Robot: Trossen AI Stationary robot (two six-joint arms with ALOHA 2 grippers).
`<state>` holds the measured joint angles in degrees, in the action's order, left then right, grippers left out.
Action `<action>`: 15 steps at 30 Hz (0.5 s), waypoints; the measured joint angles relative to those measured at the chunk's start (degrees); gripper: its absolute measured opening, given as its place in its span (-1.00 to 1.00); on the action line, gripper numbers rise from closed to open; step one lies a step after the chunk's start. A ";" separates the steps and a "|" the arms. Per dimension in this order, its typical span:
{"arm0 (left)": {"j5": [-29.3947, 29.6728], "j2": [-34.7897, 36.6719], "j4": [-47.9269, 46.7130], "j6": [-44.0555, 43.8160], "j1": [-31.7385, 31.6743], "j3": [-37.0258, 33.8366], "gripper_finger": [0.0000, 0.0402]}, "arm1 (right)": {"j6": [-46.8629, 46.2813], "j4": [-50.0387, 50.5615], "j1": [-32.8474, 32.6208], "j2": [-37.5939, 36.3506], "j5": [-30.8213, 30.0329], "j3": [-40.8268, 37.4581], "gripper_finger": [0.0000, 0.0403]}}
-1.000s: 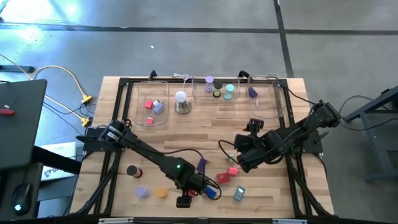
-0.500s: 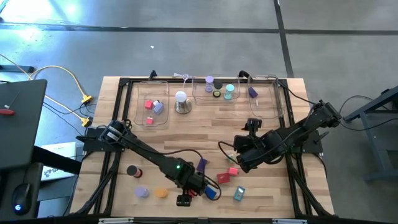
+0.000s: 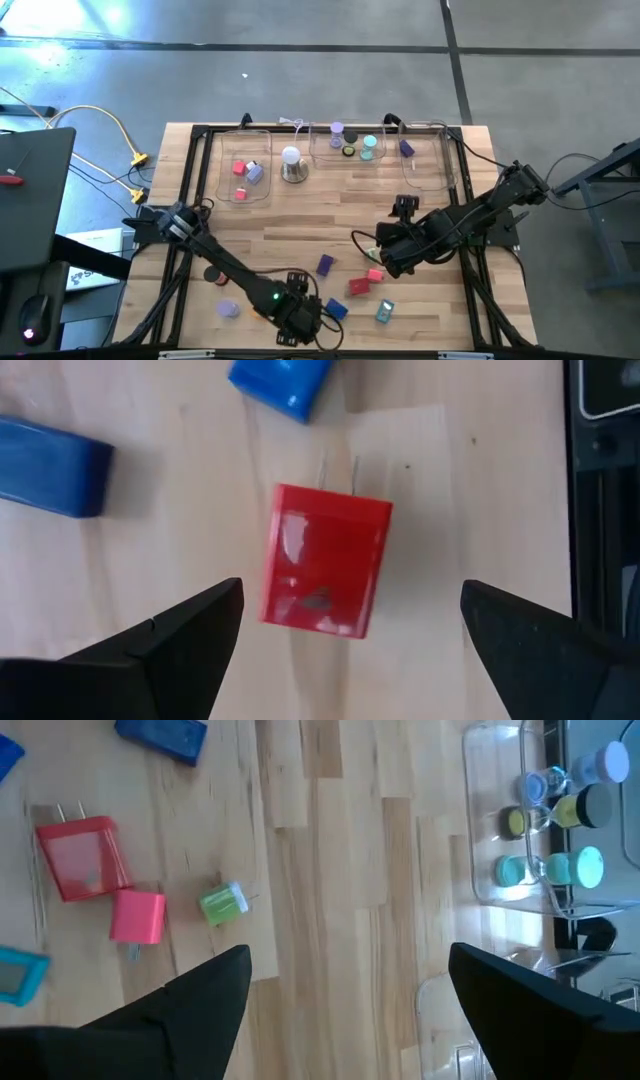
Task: Pick & Place Office items
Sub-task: Put the left red charger adapter into the left transparent bin
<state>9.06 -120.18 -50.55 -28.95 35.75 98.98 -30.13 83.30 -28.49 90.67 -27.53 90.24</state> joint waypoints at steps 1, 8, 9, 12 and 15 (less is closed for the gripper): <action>0.18 -0.57 0.30 -0.80 0.29 0.00 0.81 | 0.00 -0.01 0.00 0.00 0.43 0.00 0.64; 0.61 -2.48 3.51 -2.63 0.31 0.00 0.81 | 0.00 0.01 -0.87 0.00 1.11 0.00 0.64; 0.77 -2.51 3.60 -2.82 0.13 0.00 0.81 | 0.00 0.01 -1.13 0.00 1.09 0.00 0.64; 1.68 -2.56 3.84 -4.89 -0.26 0.00 0.81 | -0.01 0.01 -1.92 0.00 1.11 0.00 0.64; 1.74 -2.67 3.99 -5.69 -0.31 0.00 0.81 | 0.00 0.00 -2.88 0.00 1.11 0.00 0.64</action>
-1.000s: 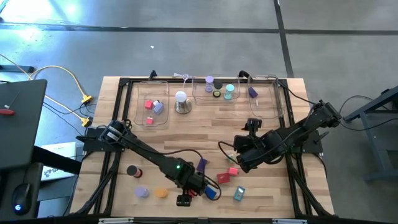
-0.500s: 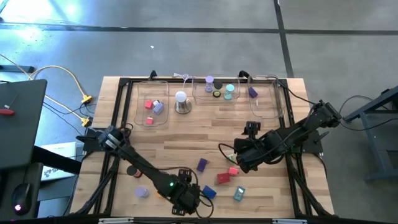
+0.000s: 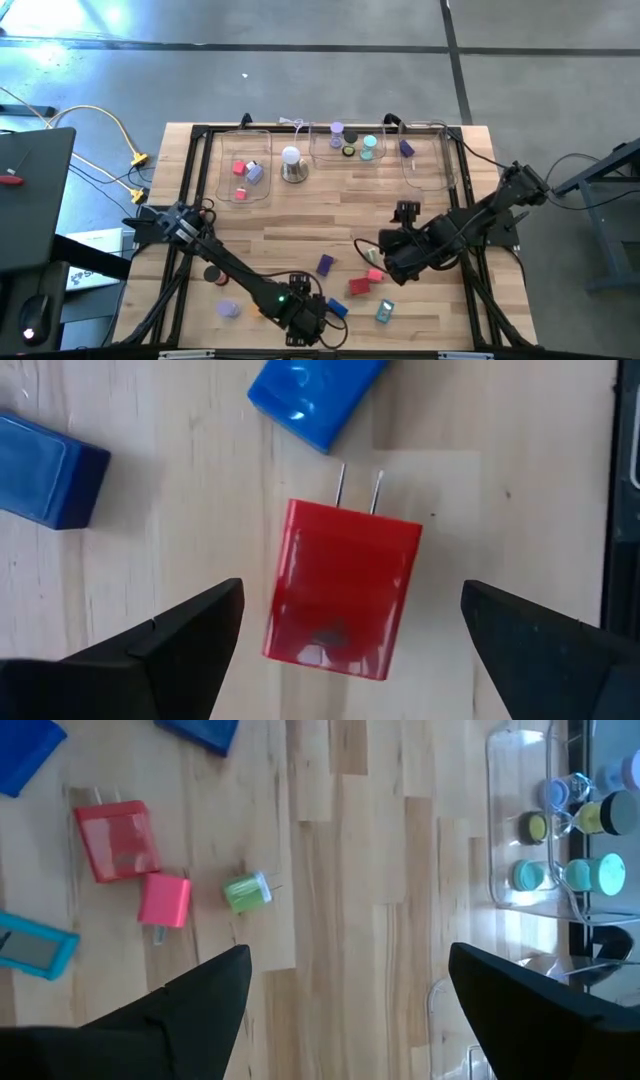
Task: Pick & Place Office items
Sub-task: Put the left red charger adapter into the left transparent bin
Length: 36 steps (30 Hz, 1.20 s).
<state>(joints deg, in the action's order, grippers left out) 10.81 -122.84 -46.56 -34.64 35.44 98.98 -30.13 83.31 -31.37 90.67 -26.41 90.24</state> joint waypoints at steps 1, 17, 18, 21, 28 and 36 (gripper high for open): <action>0.00 -0.28 0.20 0.03 0.01 0.00 0.81 | 0.00 0.00 -0.41 0.00 0.00 0.00 0.64; -2.46 -3.89 1.83 -10.43 -0.72 0.13 0.66 | 0.00 -2.64 -3.52 0.00 0.00 0.00 0.64; -2.53 -3.92 1.75 -11.52 -0.72 0.13 0.59 | 0.00 -2.76 -3.52 0.00 0.00 0.00 0.64; -2.53 -3.92 0.96 -13.59 -0.72 0.13 0.31 | -0.06 -2.84 -3.52 0.00 0.00 0.00 0.64; -4.17 -2.77 -2.63 -13.45 -1.52 0.08 0.01 | -3.21 -2.81 -3.76 0.00 1.22 0.00 0.64; -1.94 4.70 -8.55 -6.75 -3.27 0.02 0.01 | -11.09 -2.92 -9.20 0.01 -0.10 -0.28 0.64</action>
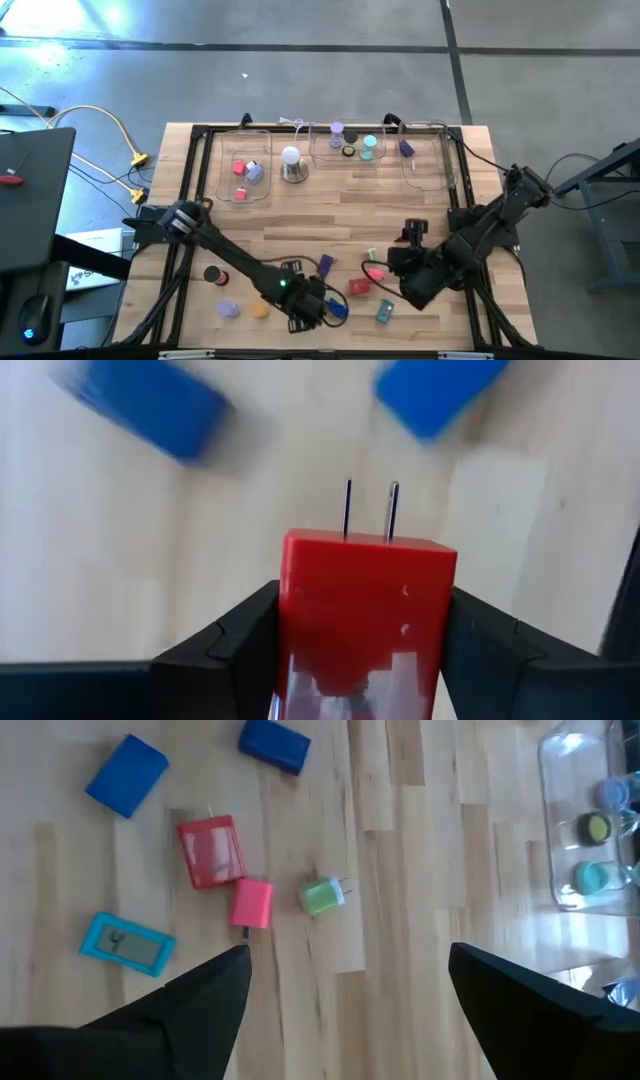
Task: Pick & Place Office items
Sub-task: Put the left red charger adapter into the left transparent bin
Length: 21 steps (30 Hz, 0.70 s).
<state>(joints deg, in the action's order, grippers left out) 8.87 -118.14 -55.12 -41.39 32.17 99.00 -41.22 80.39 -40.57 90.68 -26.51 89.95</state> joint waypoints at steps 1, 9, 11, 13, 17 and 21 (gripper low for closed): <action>1.89 1.19 -0.88 1.23 -0.15 0.00 0.01 | -1.38 0.00 -1.15 0.00 -0.95 0.00 0.64; 16.96 12.77 -12.21 3.50 -2.25 0.00 0.01 | -12.84 -0.16 -10.80 0.06 -9.97 -0.02 0.64; 21.18 14.71 -16.59 3.31 -3.00 0.00 0.01 | -14.88 -0.30 -12.88 0.24 -12.80 -0.02 0.64; 24.76 16.51 -20.82 1.90 -4.13 0.00 0.01 | -16.28 -0.29 -14.63 0.56 -15.66 -0.02 0.64; 30.05 18.02 -30.50 -1.96 -7.58 0.00 0.01 | -18.67 -0.34 -16.81 1.32 -19.28 -0.02 0.64; 34.62 18.13 -35.04 -0.97 -12.13 -0.30 0.01 | -21.25 -0.48 -17.98 2.54 -20.00 -0.04 0.64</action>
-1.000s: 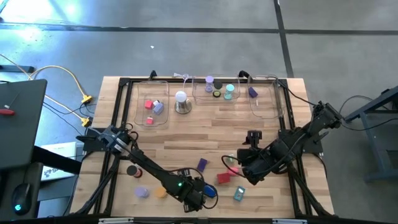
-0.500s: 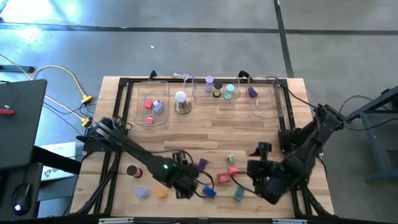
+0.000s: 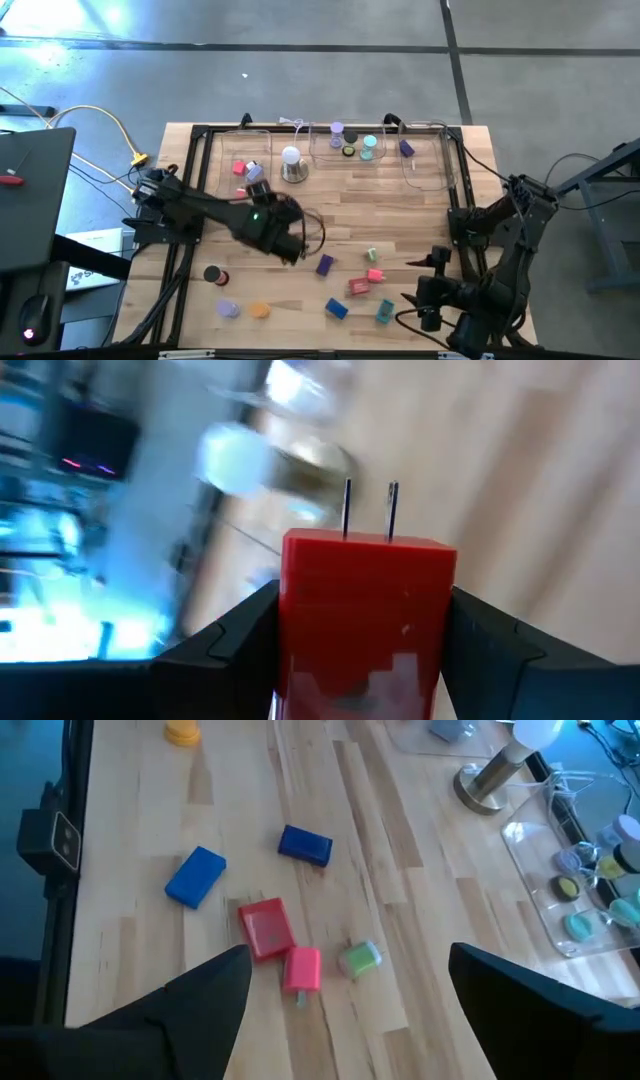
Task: Pick & Place Office items
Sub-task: Put the left red charger adapter into the left transparent bin
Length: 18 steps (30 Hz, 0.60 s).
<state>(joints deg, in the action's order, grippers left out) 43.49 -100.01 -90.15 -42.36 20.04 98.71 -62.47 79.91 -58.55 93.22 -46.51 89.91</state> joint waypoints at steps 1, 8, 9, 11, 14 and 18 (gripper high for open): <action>1.87 0.45 0.32 1.26 -1.15 -0.32 0.01 | -0.47 -0.01 -0.09 0.29 0.00 0.01 0.64; 6.34 3.50 0.09 4.34 -11.10 -1.85 0.07 | -2.34 -0.05 -0.84 2.29 0.18 -0.04 0.64; 6.31 4.22 0.29 4.47 -12.32 -2.58 0.07 | -2.37 -0.03 -0.84 2.53 0.28 -0.04 0.64; 6.13 5.71 0.01 4.49 -14.41 -4.31 0.06 | -2.43 -0.05 -0.84 2.74 0.78 -0.04 0.64; 5.76 8.58 0.18 3.30 -16.92 -8.51 0.05 | -2.87 -0.17 -0.82 2.74 1.82 -0.04 0.64; 5.79 13.84 2.12 0.55 -19.88 -15.78 0.04 | -3.84 -0.24 -0.82 2.74 1.77 -0.04 0.64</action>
<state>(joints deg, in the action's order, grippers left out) 49.28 -86.17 -88.04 -41.81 0.16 82.92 -66.32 79.67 -59.37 95.96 -44.74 89.86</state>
